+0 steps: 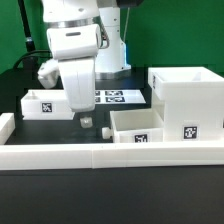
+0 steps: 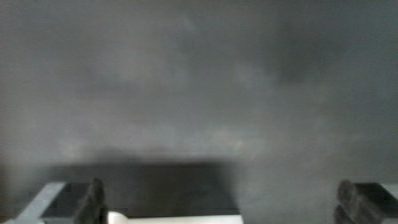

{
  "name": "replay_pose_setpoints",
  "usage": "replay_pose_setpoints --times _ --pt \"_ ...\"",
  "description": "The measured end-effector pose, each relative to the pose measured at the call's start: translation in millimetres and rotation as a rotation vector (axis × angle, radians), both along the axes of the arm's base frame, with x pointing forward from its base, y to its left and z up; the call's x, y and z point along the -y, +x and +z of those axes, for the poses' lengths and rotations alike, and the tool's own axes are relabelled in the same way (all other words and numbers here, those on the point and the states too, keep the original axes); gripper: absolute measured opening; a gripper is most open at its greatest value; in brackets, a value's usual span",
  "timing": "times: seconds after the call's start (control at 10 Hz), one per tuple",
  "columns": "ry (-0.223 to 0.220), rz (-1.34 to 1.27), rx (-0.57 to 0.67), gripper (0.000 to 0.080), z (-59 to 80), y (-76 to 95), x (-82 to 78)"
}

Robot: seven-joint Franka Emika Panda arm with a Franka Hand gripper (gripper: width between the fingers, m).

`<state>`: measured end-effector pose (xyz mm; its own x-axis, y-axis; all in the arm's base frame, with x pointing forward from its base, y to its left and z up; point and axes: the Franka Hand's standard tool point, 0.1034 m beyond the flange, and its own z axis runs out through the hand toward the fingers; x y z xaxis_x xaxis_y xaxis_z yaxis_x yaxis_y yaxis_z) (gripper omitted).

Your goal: Assemble drawer

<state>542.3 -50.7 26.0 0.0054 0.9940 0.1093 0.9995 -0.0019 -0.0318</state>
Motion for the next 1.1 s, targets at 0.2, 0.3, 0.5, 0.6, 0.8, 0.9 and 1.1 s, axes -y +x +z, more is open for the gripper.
replay_pose_setpoints --times 0.2,0.3,0.5,0.6,0.8,0.9,1.1 --pt "0.009 -0.006 -0.014 0.0648 -6.7 -3.3 -13.0" --pt "0.01 -0.028 -0.017 0.0648 -7.5 -3.7 -19.3" --pt "0.01 -0.08 -0.021 0.0648 -6.7 -3.5 -36.7" --pt "0.009 -0.095 -0.022 0.0648 -5.2 -2.3 -42.1" --pt "0.011 -0.125 -0.026 0.0648 -3.9 -0.7 -55.7" --pt "0.013 -0.134 -0.028 0.0648 -3.2 0.4 -64.0" --pt "0.017 -0.136 -0.032 0.0648 -5.0 1.2 -76.7"
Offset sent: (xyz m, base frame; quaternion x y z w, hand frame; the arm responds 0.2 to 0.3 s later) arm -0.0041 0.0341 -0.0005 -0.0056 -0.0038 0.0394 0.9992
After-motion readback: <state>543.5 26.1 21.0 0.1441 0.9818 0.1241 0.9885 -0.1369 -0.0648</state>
